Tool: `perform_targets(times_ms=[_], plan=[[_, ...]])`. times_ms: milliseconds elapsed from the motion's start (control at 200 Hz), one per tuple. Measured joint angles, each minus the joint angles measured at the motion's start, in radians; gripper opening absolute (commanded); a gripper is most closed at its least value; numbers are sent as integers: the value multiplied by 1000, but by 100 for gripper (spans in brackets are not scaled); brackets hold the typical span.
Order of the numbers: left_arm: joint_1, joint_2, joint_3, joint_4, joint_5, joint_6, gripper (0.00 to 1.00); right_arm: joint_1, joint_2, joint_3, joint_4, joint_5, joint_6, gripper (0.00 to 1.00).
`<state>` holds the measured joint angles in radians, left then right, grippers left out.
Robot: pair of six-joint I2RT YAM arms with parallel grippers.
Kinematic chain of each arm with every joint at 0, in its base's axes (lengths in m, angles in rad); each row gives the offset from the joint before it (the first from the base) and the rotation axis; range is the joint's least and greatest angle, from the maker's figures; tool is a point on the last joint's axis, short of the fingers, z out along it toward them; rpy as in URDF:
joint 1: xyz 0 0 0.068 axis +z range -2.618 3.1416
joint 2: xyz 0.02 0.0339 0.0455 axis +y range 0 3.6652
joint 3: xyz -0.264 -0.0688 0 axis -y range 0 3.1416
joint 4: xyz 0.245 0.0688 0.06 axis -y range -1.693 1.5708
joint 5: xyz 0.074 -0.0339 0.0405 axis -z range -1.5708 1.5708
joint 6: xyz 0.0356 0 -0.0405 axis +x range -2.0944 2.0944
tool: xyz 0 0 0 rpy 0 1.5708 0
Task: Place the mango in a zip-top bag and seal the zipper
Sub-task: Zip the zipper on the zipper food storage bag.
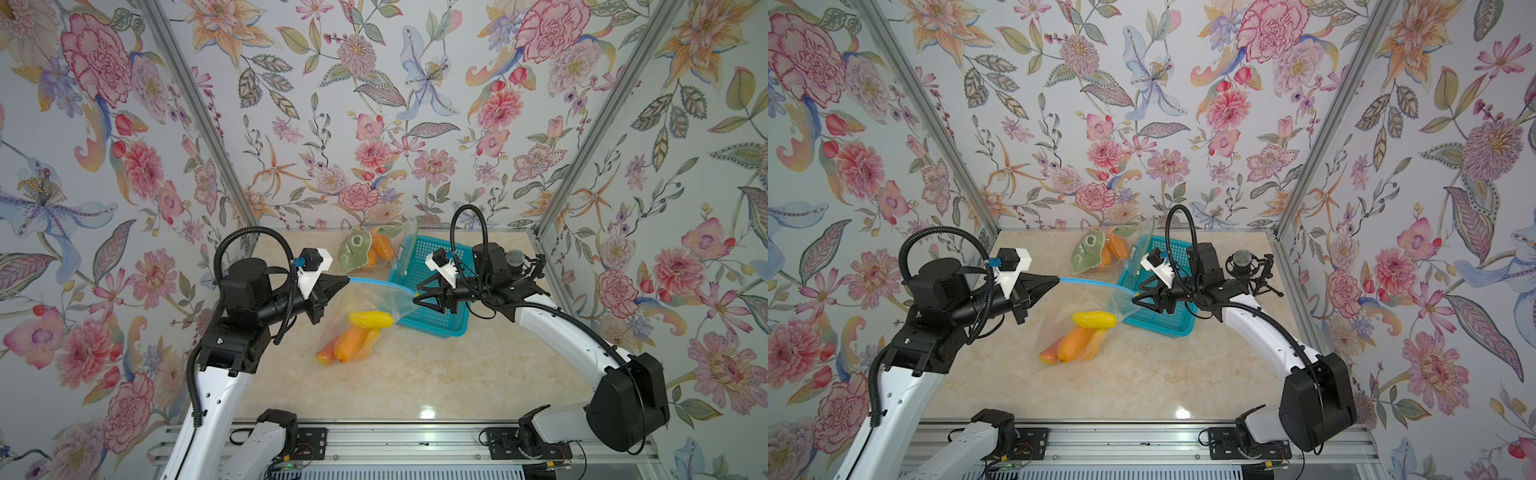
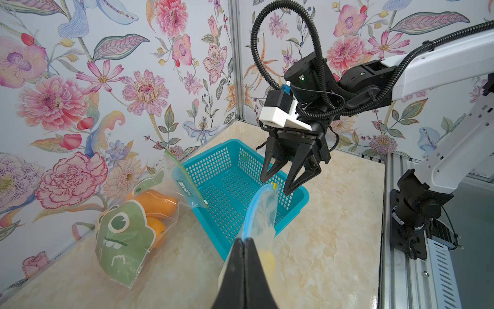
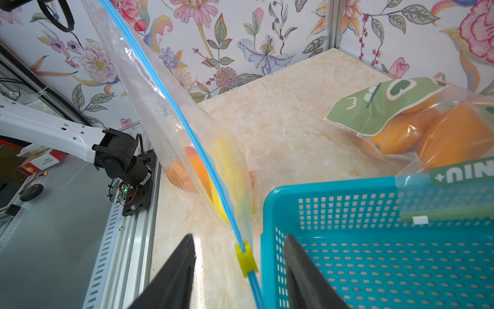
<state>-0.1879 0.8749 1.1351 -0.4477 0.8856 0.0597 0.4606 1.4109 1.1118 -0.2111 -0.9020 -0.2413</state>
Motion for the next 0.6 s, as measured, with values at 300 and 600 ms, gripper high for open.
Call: perform_targets(times_ms=[300, 600], plan=[[0, -2, -3, 1, -3, 0, 0, -10, -11, -2, -1, 0, -3, 28], [0, -5, -5, 7, -4, 0, 0, -9, -43, -36, -1, 4, -4, 60]])
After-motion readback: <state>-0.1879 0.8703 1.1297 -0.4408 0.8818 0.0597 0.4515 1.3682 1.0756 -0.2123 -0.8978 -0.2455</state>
